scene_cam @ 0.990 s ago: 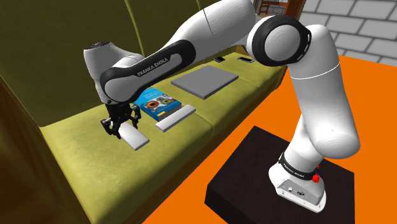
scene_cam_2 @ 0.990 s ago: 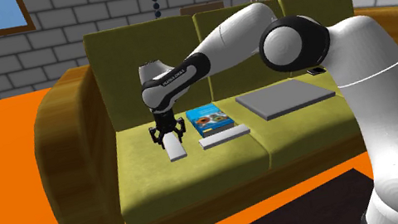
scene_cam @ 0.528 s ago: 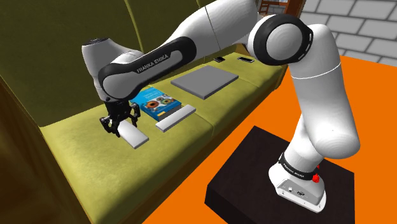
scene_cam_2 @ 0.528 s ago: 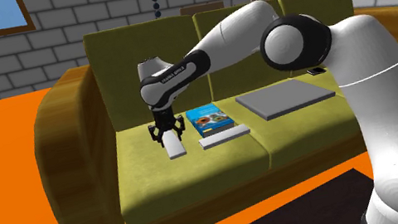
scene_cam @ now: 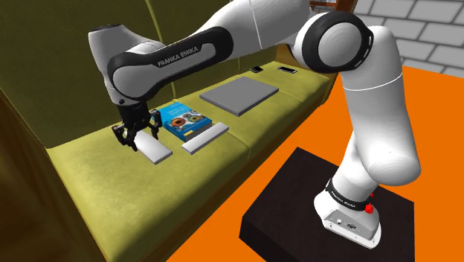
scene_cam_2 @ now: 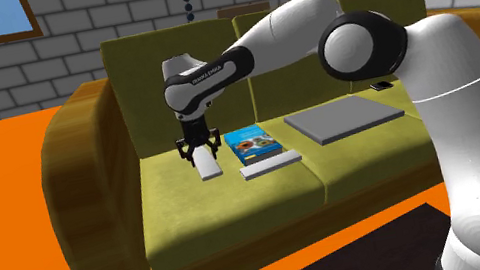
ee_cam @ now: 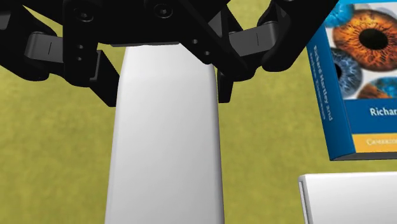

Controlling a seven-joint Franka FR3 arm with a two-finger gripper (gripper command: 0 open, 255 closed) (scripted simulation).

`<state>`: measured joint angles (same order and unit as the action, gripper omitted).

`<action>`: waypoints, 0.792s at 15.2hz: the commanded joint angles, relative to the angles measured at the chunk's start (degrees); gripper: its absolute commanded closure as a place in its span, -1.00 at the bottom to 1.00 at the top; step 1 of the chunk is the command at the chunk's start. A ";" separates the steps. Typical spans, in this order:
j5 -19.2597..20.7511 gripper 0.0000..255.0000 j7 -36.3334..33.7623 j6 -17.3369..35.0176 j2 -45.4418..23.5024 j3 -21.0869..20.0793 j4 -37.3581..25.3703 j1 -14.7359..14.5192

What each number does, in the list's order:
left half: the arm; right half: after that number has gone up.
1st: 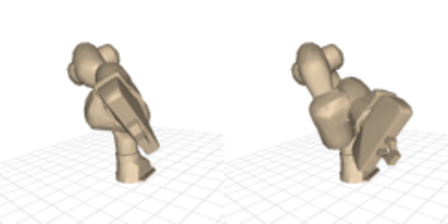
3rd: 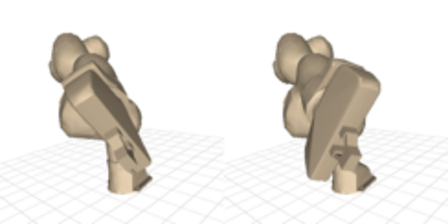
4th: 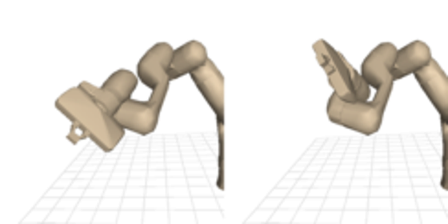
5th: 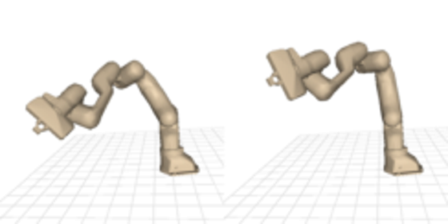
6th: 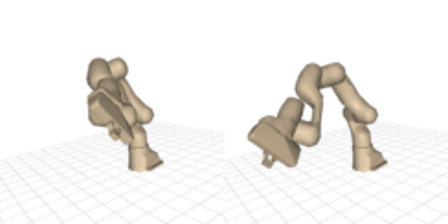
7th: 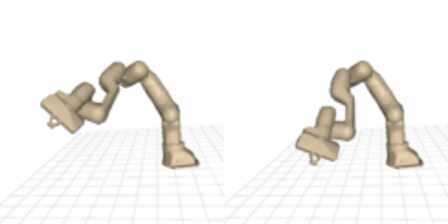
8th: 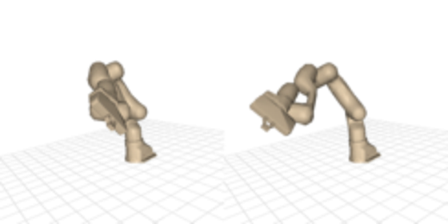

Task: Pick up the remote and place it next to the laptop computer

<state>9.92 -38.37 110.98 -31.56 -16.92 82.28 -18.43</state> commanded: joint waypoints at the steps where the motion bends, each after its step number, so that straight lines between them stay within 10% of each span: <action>1: -0.15 1.00 0.07 -1.29 0.43 -0.10 -0.87 -0.05; 9: -0.59 1.00 0.45 -6.18 1.49 -0.34 -4.76 -0.21; 12: -1.96 1.00 3.38 -3.14 6.93 -0.15 3.49 3.25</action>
<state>8.38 -35.95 106.75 -26.28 -17.16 83.12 -16.27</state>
